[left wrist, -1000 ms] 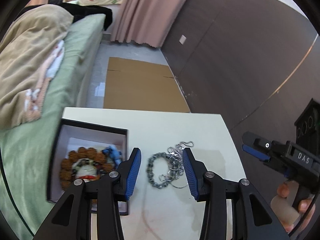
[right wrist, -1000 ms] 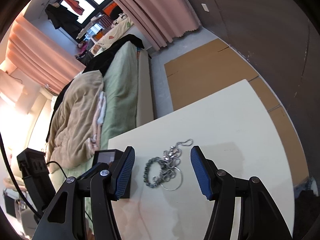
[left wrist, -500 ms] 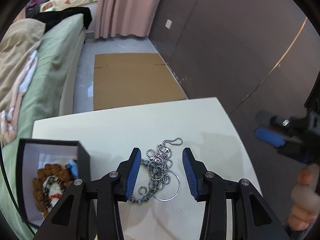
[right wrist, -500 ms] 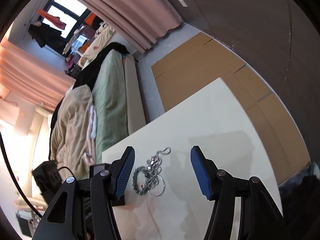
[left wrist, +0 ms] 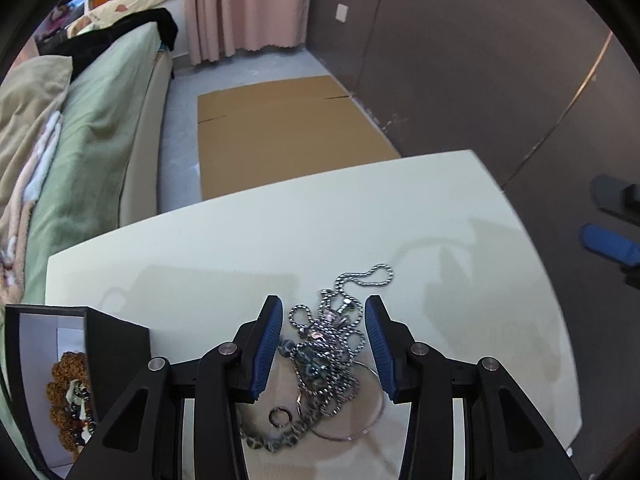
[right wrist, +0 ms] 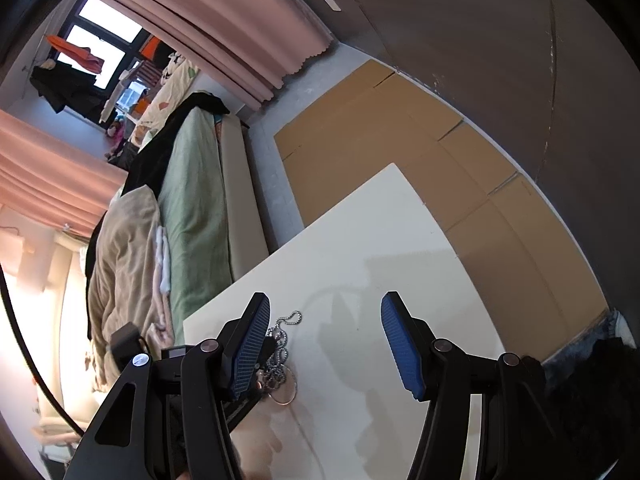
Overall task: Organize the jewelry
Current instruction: 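Move the open left gripper onto the silver chain necklace and close it, then lift the chain necklace with the left gripper while the right gripper grasps the green beaded bracelet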
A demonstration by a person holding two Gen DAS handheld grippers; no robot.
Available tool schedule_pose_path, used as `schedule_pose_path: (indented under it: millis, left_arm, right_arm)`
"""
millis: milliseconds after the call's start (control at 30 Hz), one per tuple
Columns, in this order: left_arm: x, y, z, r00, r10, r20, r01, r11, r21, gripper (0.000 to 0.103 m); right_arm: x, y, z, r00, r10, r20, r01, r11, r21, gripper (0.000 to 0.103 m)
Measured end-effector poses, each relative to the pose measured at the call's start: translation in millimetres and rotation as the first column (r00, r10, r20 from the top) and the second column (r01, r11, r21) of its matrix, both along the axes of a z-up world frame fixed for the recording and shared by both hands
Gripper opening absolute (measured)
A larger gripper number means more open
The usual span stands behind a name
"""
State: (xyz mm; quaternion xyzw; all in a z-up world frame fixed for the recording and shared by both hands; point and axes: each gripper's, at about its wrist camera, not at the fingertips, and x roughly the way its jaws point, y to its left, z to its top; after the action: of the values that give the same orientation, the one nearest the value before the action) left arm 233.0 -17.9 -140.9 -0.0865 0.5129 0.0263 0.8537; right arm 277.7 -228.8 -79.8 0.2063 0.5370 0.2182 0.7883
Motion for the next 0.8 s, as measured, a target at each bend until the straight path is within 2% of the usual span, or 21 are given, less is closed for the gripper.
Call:
schedule_pose_path:
  millis: [200,267,300,333,367,533,800]
  left_arm:
    - [-2,-13,-8,0.999,-0.041,0.0,0.041,0.996,0.08,0.044]
    - [-6,-18,-8,0.997,-0.074,0.01,0.072,0.991,0.113,0.035]
    - [-7,-19,-8,0.996,-0.083,0.012,0.081,0.991,0.109,0.024]
    - [-8,-20,-8,0.996,-0.094,0.009,0.092,0.99,0.105,0.019]
    - [-10,-21,-8,0.994,-0.106,0.006,0.104,0.989,0.104,0.018]
    - [-17,-12,0,0.995,-0.095,0.023,0.095,0.995,0.008,0.015]
    - [-42,11,45,0.989,-0.007,0.146,0.022,0.995,-0.1,0.014]
  right_arm:
    - [-2,4,-2,1.0,0.008,0.002,-0.008,1.0,-0.014,0.059]
    - [-3,6,-2,1.0,0.01,0.004,-0.01,1.0,-0.02,0.059]
    - [-4,7,-2,1.0,0.012,0.004,-0.012,1.0,-0.022,0.059]
    - [-5,9,-2,1.0,0.014,0.004,-0.014,1.0,-0.023,0.059]
    - [-5,10,-2,1.0,0.016,0.003,-0.016,1.0,-0.022,0.059]
    - [-10,16,-6,1.0,0.029,0.001,-0.029,0.999,-0.033,0.059]
    - [-18,25,-9,0.998,0.06,0.0,-0.06,0.997,-0.044,0.059]
